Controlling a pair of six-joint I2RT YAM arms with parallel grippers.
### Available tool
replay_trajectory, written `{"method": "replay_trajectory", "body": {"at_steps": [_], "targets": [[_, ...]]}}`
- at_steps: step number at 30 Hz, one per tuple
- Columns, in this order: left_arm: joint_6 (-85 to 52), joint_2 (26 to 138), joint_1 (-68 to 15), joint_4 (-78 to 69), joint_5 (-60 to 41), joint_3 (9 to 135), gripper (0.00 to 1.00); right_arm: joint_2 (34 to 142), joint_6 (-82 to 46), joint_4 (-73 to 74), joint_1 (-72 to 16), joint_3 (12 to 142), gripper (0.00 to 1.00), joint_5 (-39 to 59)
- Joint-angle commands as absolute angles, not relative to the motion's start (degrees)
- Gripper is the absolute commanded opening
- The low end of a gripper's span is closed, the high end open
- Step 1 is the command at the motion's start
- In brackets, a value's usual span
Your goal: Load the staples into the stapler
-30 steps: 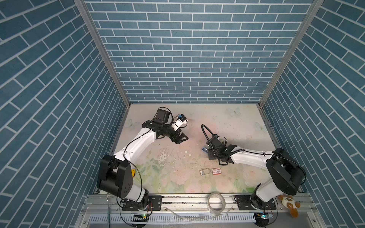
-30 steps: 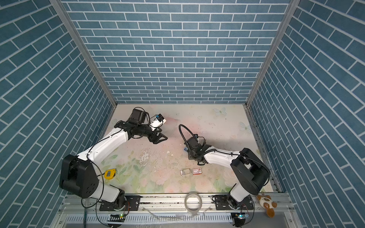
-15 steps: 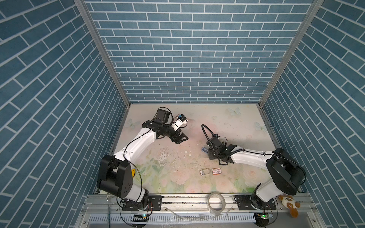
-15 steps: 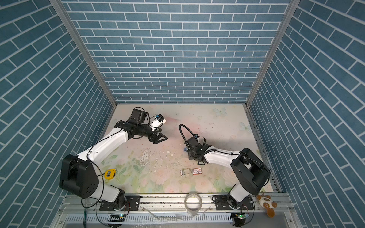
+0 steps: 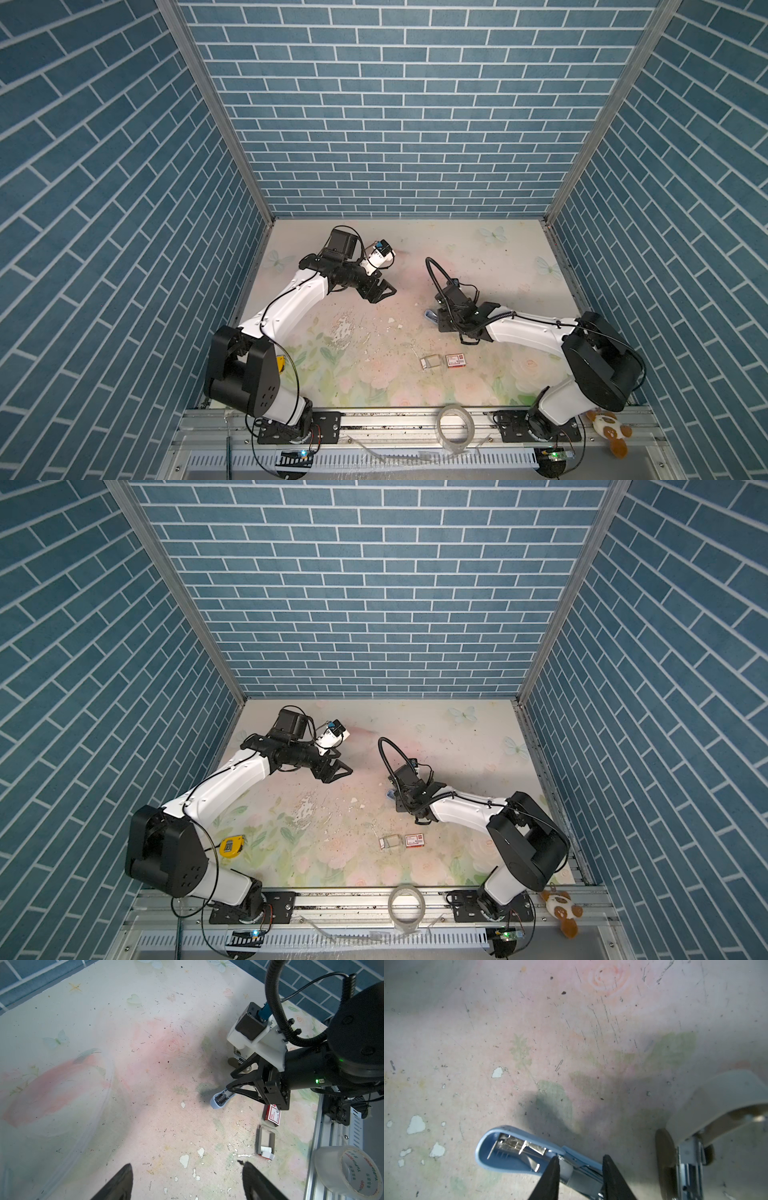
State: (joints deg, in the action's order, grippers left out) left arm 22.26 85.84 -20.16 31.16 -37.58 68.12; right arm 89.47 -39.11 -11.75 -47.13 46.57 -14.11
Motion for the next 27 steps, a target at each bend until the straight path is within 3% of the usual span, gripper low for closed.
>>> {"method": "replay_trajectory", "body": {"at_steps": [1,27], "targets": [[22.1,86.2,-20.4,31.0,-38.3,67.8,0.84,90.4,-39.2,-12.6,-46.6,48.1,0.36,-14.3],[21.9,86.4,-20.4,30.9,-38.5,67.9,0.84,89.8,-39.2,-15.9,-46.5,46.8,0.28,-15.6]]}}
